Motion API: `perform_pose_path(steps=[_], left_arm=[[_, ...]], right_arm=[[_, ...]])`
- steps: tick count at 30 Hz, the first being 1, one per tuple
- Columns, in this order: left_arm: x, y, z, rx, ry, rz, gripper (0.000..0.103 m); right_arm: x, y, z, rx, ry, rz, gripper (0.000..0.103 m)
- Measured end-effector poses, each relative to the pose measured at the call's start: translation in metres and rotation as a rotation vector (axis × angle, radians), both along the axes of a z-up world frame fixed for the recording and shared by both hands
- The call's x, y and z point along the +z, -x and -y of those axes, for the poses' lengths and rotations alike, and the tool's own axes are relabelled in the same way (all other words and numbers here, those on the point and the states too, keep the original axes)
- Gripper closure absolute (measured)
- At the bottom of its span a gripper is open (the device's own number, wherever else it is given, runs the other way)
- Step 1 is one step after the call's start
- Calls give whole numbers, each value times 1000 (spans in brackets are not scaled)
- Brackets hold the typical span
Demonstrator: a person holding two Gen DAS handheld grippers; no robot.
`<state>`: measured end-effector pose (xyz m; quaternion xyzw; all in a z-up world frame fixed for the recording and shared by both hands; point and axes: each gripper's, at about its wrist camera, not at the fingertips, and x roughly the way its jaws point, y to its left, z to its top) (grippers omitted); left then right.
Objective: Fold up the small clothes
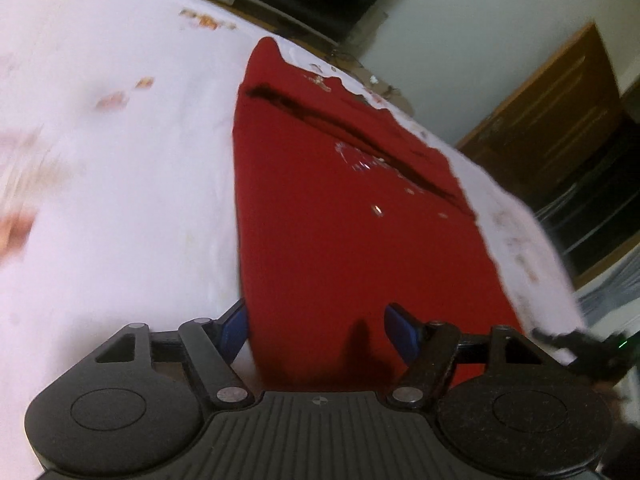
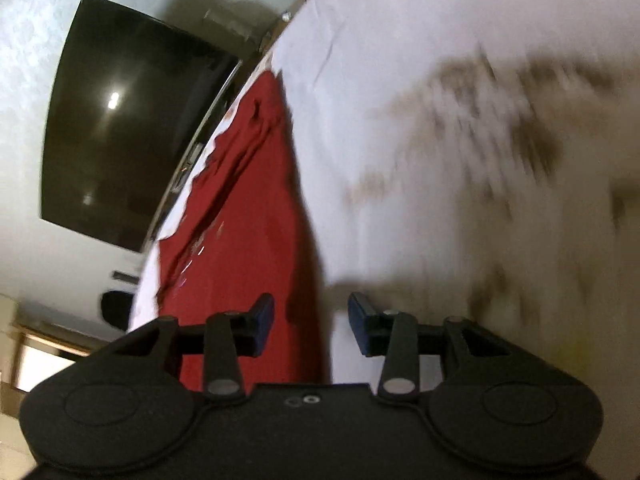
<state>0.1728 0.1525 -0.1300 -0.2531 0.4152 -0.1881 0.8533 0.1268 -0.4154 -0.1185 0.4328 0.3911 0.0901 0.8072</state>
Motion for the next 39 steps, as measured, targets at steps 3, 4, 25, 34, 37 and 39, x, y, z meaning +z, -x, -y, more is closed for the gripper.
perform_pose_path(steps=[3, 4, 25, 34, 37, 39], left_arm=[[-11, 28, -13, 6, 162, -39, 32], [-15, 34, -14, 7, 194, -51, 32], [-35, 52, -4, 78, 222, -54, 100], [-46, 81, -26, 122, 231, 5, 100], [-41, 80, -23, 120, 208, 9, 100], [-41, 79, -22, 136, 224, 13, 100]], right_arm=[[-1, 25, -9, 11, -29, -16, 62], [-2, 33, -13, 17, -31, -20, 62], [-16, 36, -72, 84, -55, 10, 97], [6, 53, -65, 118, 151, 60, 99], [0, 53, -63, 96, 129, 61, 98], [4, 54, -68, 101, 159, 70, 98]])
